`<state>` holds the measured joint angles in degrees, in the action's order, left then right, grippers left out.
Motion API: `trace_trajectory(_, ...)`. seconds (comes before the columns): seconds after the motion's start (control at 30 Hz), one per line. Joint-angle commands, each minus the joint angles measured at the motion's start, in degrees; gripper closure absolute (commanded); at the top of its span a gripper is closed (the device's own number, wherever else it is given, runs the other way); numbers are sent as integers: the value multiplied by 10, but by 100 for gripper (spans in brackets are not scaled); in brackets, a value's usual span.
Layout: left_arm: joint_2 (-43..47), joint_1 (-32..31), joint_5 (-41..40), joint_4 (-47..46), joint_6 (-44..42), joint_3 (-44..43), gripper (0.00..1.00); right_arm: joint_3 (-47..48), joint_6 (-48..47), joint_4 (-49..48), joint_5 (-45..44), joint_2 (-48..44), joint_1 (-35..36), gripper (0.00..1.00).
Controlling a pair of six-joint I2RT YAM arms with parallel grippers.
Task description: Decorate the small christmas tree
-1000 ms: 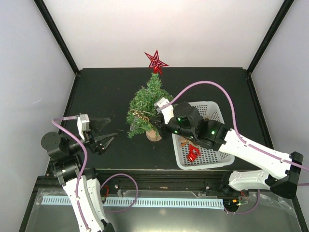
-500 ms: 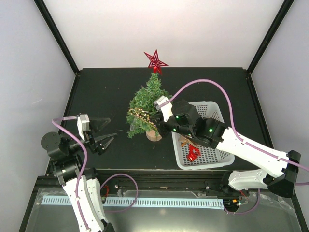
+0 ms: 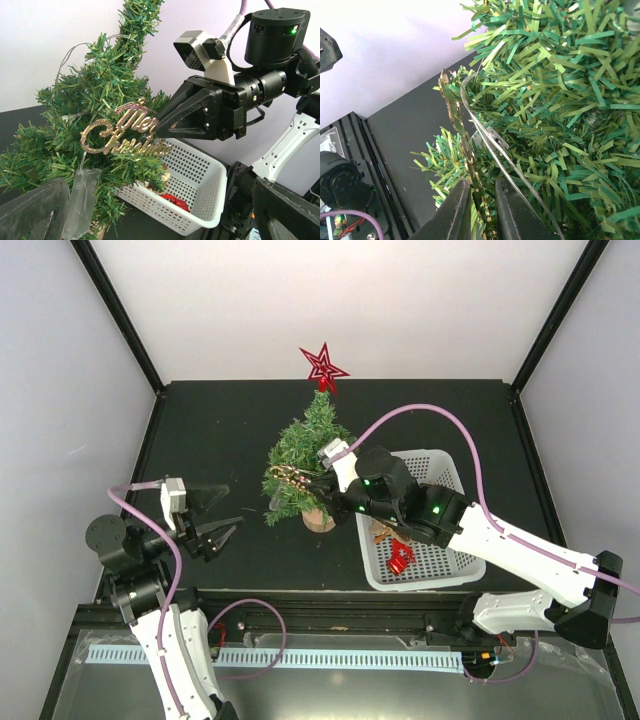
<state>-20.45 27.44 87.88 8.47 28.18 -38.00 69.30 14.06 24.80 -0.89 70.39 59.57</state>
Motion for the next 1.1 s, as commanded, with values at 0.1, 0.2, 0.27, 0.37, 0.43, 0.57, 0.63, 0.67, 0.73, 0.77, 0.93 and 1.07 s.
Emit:
trace_trajectory(0.1,10,9,9,-18,6,5,1,-1,-8,-7,1,-7,-4,98)
trace_trajectory(0.2,10,9,9,-19,7,6,1,1,-13,-5,-8,-11,-4,99)
trace_trajectory(0.27,10,9,8,-20,7,6,1,6,-17,-1,-14,-13,-3,99)
trace_trajectory(0.37,10,10,8,-21,7,6,1,12,-22,6,-18,-13,-2,99)
trace_trajectory(0.43,12,9,9,-22,7,6,1,15,-23,8,-19,-13,-2,99)
trace_trajectory(0.57,12,9,9,-21,9,7,1,20,-27,7,-14,-15,-2,99)
trace_trajectory(0.63,10,9,9,-21,9,7,1,24,-30,8,-7,-14,-2,99)
trace_trajectory(0.67,11,10,10,-22,8,7,1,27,-33,9,-5,-11,-2,99)
trace_trajectory(0.73,10,10,10,-22,8,7,1,37,-39,14,0,-7,-2,99)
trace_trajectory(0.77,10,10,10,-22,9,6,1,42,-41,18,2,-4,-2,99)
trace_trajectory(0.93,9,10,11,-22,8,6,1,67,-52,38,-8,19,-1,99)
trace_trajectory(1.07,8,10,11,-22,8,6,1,73,-57,49,-13,34,-2,99)
